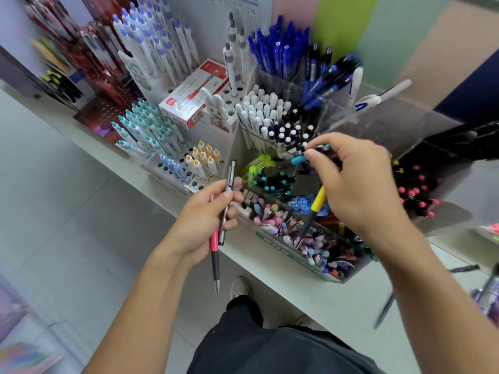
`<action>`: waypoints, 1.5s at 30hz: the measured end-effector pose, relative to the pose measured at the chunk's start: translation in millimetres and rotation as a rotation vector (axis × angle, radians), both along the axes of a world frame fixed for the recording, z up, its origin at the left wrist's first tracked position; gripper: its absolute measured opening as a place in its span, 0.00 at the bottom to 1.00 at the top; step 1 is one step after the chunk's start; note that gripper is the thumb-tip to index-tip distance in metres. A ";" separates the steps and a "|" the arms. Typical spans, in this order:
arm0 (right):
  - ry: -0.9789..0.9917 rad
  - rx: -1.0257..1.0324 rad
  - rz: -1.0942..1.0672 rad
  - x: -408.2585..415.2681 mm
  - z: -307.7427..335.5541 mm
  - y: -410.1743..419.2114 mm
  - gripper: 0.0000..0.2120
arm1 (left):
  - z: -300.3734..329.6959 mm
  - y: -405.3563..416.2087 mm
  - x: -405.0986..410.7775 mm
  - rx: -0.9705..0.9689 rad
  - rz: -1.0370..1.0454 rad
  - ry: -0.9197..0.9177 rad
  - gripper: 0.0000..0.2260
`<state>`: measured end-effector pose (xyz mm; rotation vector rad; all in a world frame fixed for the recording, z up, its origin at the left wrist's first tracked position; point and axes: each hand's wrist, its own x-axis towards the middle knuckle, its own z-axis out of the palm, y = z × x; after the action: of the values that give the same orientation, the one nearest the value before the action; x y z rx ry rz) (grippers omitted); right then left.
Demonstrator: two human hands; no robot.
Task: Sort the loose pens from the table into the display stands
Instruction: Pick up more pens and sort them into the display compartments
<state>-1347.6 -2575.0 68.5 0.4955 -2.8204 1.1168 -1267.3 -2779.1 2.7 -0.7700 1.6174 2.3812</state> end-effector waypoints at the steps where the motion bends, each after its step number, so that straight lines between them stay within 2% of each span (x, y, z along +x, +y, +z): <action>1: -0.005 0.028 0.003 -0.1 -7.0 -9.2 0.06 | 0.0 -0.6 0.1 0.049 0.008 -0.003 0.13; 5: -0.181 0.259 0.028 -9.4 -39.3 -36.3 0.10 | 4.4 -0.4 0.0 0.116 -0.025 -0.007 0.12; 9: -0.300 0.347 0.024 -18.3 -53.1 -52.6 0.12 | 6.3 2.4 -2.9 -0.109 -0.100 -0.014 0.08; 13: -0.245 0.222 -0.016 -20.6 -41.4 -35.6 0.15 | 5.2 5.4 -3.6 -0.227 -0.115 0.026 0.06; 15: -0.187 0.182 -0.019 -19.2 -33.7 -25.3 0.12 | 3.8 6.8 -7.0 -0.212 -0.077 0.031 0.05; 19: -0.225 0.240 0.027 -20.9 -39.8 -31.1 0.06 | 2.6 11.0 -15.9 -0.228 -0.030 0.030 0.06; 23: -0.270 0.305 0.014 -16.1 -50.6 -45.6 0.06 | 2.4 16.6 -16.4 -0.258 -0.039 0.055 0.07; 25: -0.204 0.316 -0.015 -12.6 -47.0 -40.4 0.06 | 0.3 17.9 -15.1 -0.271 -0.015 0.067 0.07; 28: -0.231 0.124 0.040 -4.6 -27.2 -8.6 0.09 | 3.4 22.6 -12.8 -0.203 -0.071 0.098 0.10; 31: -0.537 -0.258 0.130 10.9 -7.8 35.1 0.12 | 12.0 41.6 -15.2 -0.100 -0.246 0.135 0.12; 33: -0.644 -0.484 0.046 18.8 -8.2 61.0 0.09 | 14.9 62.1 -21.7 -0.110 -0.357 0.167 0.12; 36: -0.689 -0.561 -0.086 30.4 -10.6 88.3 0.05 | 17.8 93.6 -33.2 -0.154 -0.448 0.214 0.11; 38: -0.664 -0.599 -0.135 40.0 -10.2 102.1 0.06 | 20.6 108.9 -37.7 -0.120 -0.490 0.224 0.10; 42: -0.453 -0.630 -0.205 59.3 -3.6 119.8 0.08 | 26.0 126.1 -40.5 -0.115 -0.583 0.281 0.08; 43: -0.392 -0.637 -0.230 63.1 0.1 123.8 0.07 | 25.6 127.5 -40.9 -0.134 -0.543 0.276 0.07; 45: -0.201 -0.564 -0.280 70.0 8.1 133.3 0.07 | 19.6 125.7 -43.0 -0.236 -0.386 0.244 0.11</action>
<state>-1277.6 -2441.7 76.6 -0.0574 -2.4338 1.8696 -1310.3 -2653.4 22.3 -0.1713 1.9562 2.0945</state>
